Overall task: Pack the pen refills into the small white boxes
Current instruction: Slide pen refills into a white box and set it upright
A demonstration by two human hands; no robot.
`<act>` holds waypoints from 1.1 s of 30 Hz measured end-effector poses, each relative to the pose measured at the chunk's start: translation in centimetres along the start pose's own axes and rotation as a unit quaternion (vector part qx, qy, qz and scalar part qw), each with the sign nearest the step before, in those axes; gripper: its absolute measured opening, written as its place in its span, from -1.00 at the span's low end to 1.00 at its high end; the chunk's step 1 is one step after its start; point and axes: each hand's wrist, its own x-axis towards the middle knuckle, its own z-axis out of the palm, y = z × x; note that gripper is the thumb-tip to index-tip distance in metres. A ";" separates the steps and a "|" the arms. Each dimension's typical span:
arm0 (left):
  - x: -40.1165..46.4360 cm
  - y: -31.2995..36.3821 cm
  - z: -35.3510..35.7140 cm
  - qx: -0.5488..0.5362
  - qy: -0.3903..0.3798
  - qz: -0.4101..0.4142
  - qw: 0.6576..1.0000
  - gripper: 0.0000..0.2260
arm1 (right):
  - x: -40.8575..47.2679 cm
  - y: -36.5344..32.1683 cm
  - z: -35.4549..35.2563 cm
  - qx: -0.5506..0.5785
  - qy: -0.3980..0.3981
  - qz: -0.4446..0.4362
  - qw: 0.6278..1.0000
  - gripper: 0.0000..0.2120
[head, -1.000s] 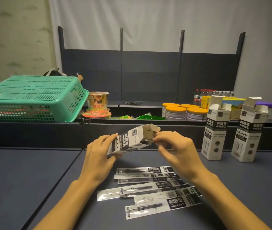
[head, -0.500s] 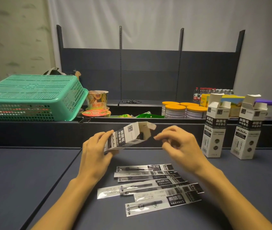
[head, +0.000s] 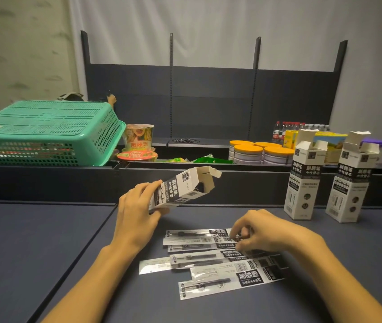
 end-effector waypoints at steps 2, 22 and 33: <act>0.0 0.0 0.0 -0.001 -0.001 0.001 1.000 -0.41 | -0.1 -0.2 0.1 0.000 0.021 -0.006 1.000 -0.79; 0.0 0.2 -0.2 -0.008 -0.008 -0.007 1.000 -0.41 | -3.3 -1.6 -4.2 0.665 0.239 -0.146 0.693 -0.92; 0.0 0.1 -0.1 -0.007 -0.010 -0.007 1.000 -0.41 | -3.4 -1.2 -4.6 0.732 0.254 -0.193 0.603 -0.86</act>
